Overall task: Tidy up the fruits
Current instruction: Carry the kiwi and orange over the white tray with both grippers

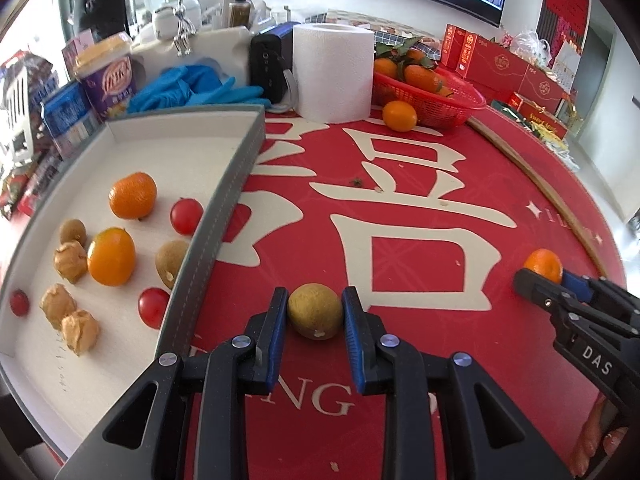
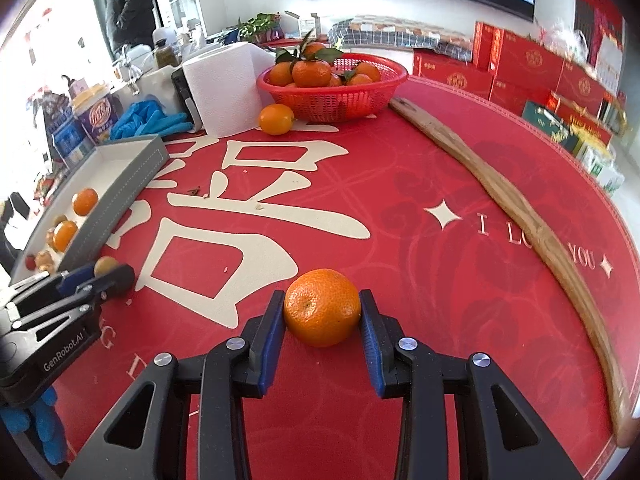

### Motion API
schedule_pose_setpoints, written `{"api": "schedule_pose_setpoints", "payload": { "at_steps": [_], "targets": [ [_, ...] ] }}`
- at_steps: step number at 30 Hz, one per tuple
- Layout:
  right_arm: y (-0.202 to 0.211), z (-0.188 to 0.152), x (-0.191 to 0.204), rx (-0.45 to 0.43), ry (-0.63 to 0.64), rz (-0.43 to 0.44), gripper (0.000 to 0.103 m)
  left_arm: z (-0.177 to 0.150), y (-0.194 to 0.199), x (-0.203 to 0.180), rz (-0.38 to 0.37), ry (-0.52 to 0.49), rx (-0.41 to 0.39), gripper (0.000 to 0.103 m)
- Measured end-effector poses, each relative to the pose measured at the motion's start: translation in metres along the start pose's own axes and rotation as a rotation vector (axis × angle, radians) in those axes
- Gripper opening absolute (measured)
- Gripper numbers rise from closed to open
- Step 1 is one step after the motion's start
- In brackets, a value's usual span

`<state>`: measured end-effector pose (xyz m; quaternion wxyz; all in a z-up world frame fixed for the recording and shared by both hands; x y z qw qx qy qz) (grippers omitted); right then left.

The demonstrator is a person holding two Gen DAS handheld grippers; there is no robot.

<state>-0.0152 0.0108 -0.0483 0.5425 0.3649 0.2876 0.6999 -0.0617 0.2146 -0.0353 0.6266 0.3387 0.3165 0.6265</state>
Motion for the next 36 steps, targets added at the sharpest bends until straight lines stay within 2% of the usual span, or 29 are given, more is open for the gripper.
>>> {"api": "schedule_pose_setpoints", "payload": {
  "at_steps": [9, 25, 32, 36],
  "targets": [
    [0.005, -0.002, -0.009, 0.020, -0.041, 0.019, 0.037, -0.001, 0.005, -0.001, -0.011, 0.003, 0.009, 0.029],
    [0.003, -0.002, -0.003, 0.031, -0.027, 0.012, 0.037, -0.001, 0.007, 0.000, -0.021, -0.001, 0.003, 0.029],
    [0.006, 0.004, 0.014, 0.038, -0.005, 0.033, 0.037, 0.006, 0.022, 0.005, -0.039, -0.006, -0.035, 0.029],
    [0.013, 0.018, 0.036, 0.027, 0.037, 0.055, 0.037, 0.016, 0.038, 0.026, -0.020, 0.010, -0.079, 0.029]
  ]
}}
Point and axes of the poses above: each gripper's, at about its wrist camera, not at the fingertips, and y roughly against the way its jaws point, x to its left, z to its top, the point moved 6 cm from there along -y, roughly the way its jaws point, and after that the axes turned 8 degrees about -y, right-handed, at the moved point
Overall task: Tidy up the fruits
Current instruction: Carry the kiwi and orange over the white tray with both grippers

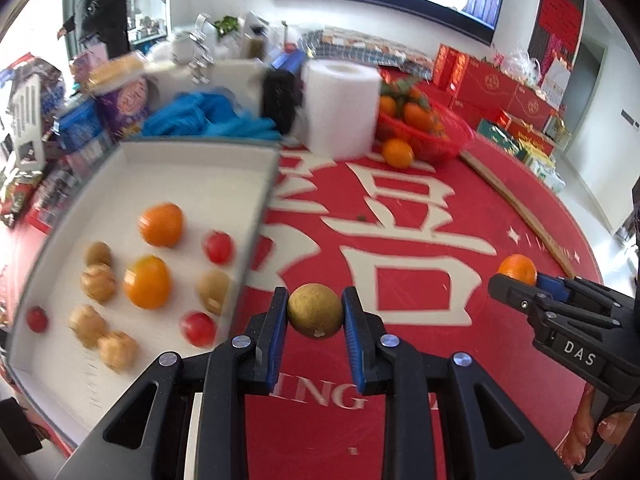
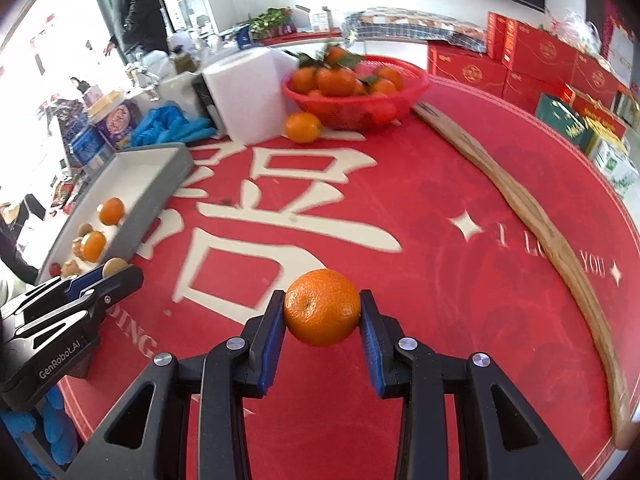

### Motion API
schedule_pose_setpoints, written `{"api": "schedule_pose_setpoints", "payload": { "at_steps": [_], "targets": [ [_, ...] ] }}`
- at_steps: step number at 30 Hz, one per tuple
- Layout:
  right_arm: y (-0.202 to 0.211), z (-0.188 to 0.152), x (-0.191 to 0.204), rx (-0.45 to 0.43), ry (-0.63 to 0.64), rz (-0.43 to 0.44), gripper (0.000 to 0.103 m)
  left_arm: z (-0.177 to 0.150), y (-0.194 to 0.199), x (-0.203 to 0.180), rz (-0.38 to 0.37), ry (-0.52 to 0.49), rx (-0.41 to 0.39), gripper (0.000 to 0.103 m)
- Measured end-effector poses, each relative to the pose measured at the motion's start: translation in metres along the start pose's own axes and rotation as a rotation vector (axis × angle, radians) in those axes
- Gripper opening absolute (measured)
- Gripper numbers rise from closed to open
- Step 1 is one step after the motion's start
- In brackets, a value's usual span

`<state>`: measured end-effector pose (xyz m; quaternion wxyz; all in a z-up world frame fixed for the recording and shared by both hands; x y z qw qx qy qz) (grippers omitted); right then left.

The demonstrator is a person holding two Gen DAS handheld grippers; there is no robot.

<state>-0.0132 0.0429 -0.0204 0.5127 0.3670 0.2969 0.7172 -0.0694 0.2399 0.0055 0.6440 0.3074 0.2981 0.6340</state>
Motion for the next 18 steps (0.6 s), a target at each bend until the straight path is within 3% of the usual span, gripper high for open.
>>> {"api": "schedule_pose_setpoints", "payload": {
  "at_steps": [10, 18],
  "targets": [
    [-0.011, 0.031, 0.097, 0.022, 0.162, 0.095, 0.037, 0.012, 0.027, 0.096, 0.165, 0.074, -0.052, 0.029],
    [-0.040, 0.037, 0.185, 0.098, 0.299, 0.175, 0.037, -0.007, 0.014, 0.152, 0.230, 0.151, 0.018, 0.029]
  ]
}}
Point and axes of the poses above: each gripper's, at about its wrist camera, not at the fingertips, and y roughly against the way its jaws point, x to its left, z to its top, the point moved 6 cm from there along -y, roughly the way its jaws point, and after that the axes turned 8 degrees about -y, right-handed, at the moved point
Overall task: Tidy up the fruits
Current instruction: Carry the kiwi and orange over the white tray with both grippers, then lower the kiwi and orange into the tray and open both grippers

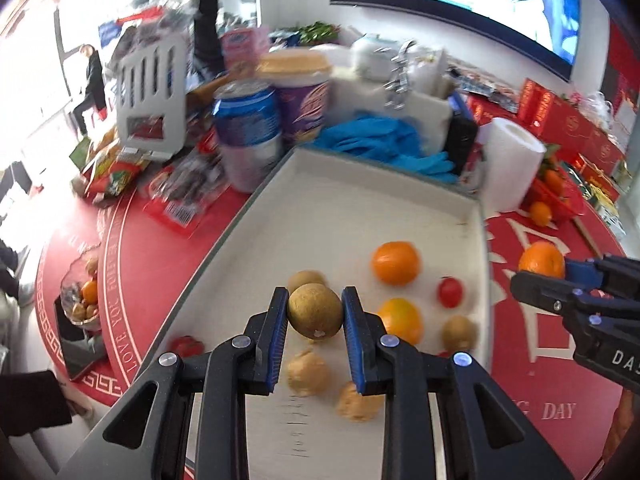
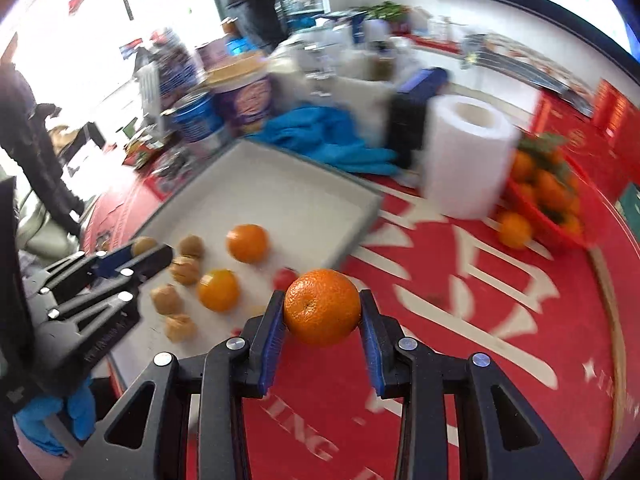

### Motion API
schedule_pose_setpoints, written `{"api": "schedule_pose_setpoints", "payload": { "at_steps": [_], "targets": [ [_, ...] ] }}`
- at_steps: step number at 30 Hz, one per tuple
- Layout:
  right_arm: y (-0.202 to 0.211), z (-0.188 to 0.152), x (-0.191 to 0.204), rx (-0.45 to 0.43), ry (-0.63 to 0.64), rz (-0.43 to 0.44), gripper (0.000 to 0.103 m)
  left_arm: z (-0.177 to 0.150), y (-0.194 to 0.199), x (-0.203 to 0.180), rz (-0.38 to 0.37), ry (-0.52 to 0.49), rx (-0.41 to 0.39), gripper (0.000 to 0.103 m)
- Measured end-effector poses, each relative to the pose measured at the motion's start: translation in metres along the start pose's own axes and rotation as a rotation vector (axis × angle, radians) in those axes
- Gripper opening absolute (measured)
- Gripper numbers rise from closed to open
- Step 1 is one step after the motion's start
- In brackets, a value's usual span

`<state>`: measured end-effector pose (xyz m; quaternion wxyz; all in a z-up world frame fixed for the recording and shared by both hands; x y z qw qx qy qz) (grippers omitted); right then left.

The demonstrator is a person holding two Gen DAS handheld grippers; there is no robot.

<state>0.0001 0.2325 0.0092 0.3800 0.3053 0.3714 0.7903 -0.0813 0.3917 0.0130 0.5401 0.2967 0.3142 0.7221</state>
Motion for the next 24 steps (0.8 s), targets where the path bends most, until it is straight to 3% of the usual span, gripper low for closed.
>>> {"api": "schedule_pose_setpoints", "payload": {
  "at_steps": [7, 24],
  "targets": [
    [-0.031, 0.010, 0.028, 0.063, 0.052, 0.010, 0.037, -0.008, -0.014, 0.017, 0.003, 0.040, 0.035, 0.029],
    [-0.053, 0.008, 0.022, 0.107, 0.054, -0.031, 0.037, -0.002, -0.023, 0.009, 0.014, 0.013, 0.045, 0.029]
  ]
}}
Point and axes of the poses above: each gripper's, at about its wrist camera, not at the fingertips, and y roughly against the way its jaws point, x to its left, z to its top, the point moved 6 cm from there along -y, roughly the way its jaws point, and after that the axes turned 8 degrees about -y, right-handed, at the moved point
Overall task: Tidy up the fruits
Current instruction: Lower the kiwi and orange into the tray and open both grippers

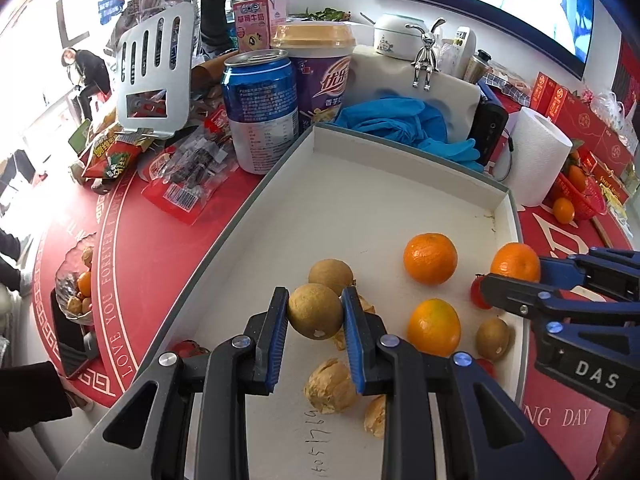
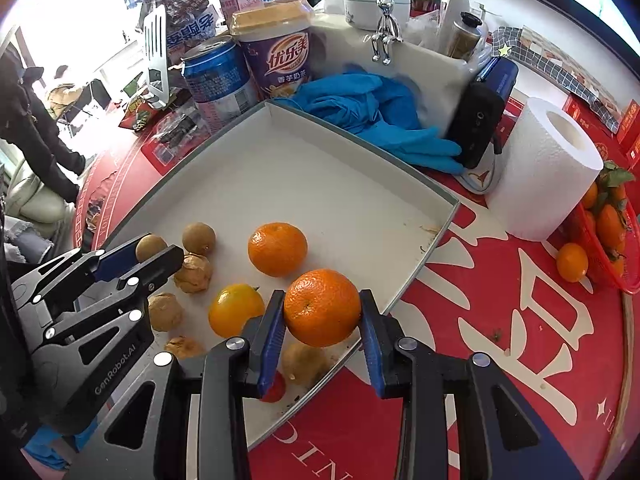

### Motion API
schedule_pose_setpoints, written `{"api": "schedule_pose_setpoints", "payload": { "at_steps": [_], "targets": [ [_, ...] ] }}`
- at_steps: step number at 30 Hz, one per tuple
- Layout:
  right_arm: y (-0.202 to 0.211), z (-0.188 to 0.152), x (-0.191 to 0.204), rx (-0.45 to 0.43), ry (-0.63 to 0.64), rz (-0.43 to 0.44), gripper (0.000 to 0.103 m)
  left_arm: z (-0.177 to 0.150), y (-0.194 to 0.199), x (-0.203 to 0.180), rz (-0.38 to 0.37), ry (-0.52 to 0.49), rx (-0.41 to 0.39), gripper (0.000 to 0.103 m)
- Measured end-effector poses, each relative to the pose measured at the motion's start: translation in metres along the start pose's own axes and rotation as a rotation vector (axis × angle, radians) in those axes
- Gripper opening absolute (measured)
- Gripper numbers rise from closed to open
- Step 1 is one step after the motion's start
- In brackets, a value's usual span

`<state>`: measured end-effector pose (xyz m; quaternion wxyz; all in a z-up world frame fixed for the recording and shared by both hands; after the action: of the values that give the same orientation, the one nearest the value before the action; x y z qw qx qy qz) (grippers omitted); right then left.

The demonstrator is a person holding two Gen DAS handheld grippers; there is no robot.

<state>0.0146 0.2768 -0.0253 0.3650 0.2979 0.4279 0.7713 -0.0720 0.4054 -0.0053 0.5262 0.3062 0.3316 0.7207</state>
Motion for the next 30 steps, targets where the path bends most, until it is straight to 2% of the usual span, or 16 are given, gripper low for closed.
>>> {"api": "schedule_pose_setpoints", "payload": {
  "at_steps": [5, 7, 8, 9, 10, 11, 15, 16, 17, 18, 19, 20, 25, 30],
  "targets": [
    [-0.013, 0.003, 0.001, 0.025, 0.001, -0.001, 0.037, 0.003, -0.003, -0.002, 0.008, -0.004, 0.011, 0.030],
    [-0.015, 0.004, 0.001, 0.032, 0.004, -0.002, 0.037, 0.004, -0.002, -0.004, 0.004, -0.014, 0.014, 0.045],
    [-0.016, 0.005, 0.002, 0.036, 0.008, 0.003, 0.037, 0.004, -0.002, -0.004, 0.002, -0.015, 0.015, 0.068],
    [-0.016, 0.005, 0.002, 0.039, 0.009, 0.005, 0.037, 0.003, -0.001, -0.004, 0.007, -0.015, 0.014, 0.074],
    [-0.016, 0.006, 0.001, 0.037, 0.006, -0.012, 0.043, 0.003, 0.000, -0.003, 0.020, -0.013, 0.010, 0.076],
    [-0.014, 0.007, -0.001, 0.029, 0.004, -0.016, 0.044, 0.002, 0.000, -0.002, 0.019, -0.011, 0.010, 0.080],
    [-0.007, 0.010, -0.005, 0.025, -0.026, 0.006, 0.049, -0.003, -0.002, 0.000, -0.011, 0.022, 0.052, 0.084],
    [-0.004, 0.010, -0.004, 0.021, -0.027, 0.028, 0.062, -0.004, -0.003, -0.001, -0.016, 0.020, 0.061, 0.085],
    [0.000, 0.010, -0.001, 0.018, -0.026, 0.053, 0.084, -0.005, -0.003, -0.002, -0.009, 0.017, 0.064, 0.088],
    [0.004, 0.011, 0.001, 0.011, -0.026, 0.043, 0.097, -0.005, -0.001, -0.002, 0.010, 0.007, 0.062, 0.092],
    [0.008, 0.012, 0.001, -0.008, -0.020, 0.028, 0.103, -0.005, 0.000, -0.003, 0.022, 0.001, 0.060, 0.096],
    [0.012, 0.013, 0.003, -0.026, -0.005, 0.010, 0.103, -0.006, 0.001, -0.003, 0.031, -0.004, 0.057, 0.103],
    [0.021, 0.014, 0.009, -0.025, 0.025, -0.027, 0.103, -0.004, 0.011, -0.008, 0.009, -0.012, 0.029, 0.103],
    [0.027, 0.013, 0.008, -0.038, 0.028, -0.054, 0.103, -0.006, 0.015, -0.011, 0.021, -0.029, 0.040, 0.103]
  ]
}}
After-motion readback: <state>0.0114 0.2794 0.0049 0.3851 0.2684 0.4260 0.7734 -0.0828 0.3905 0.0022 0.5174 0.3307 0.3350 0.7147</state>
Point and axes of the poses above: each gripper's, at about its wrist camera, not at the fingertips, and y roughly against the way its jaws point, x to its left, z to its top, the point moved 6 cm from there along -y, roughly the way its jaws point, and after that the axes turned 8 degrees about -y, right-handed, at the moved point
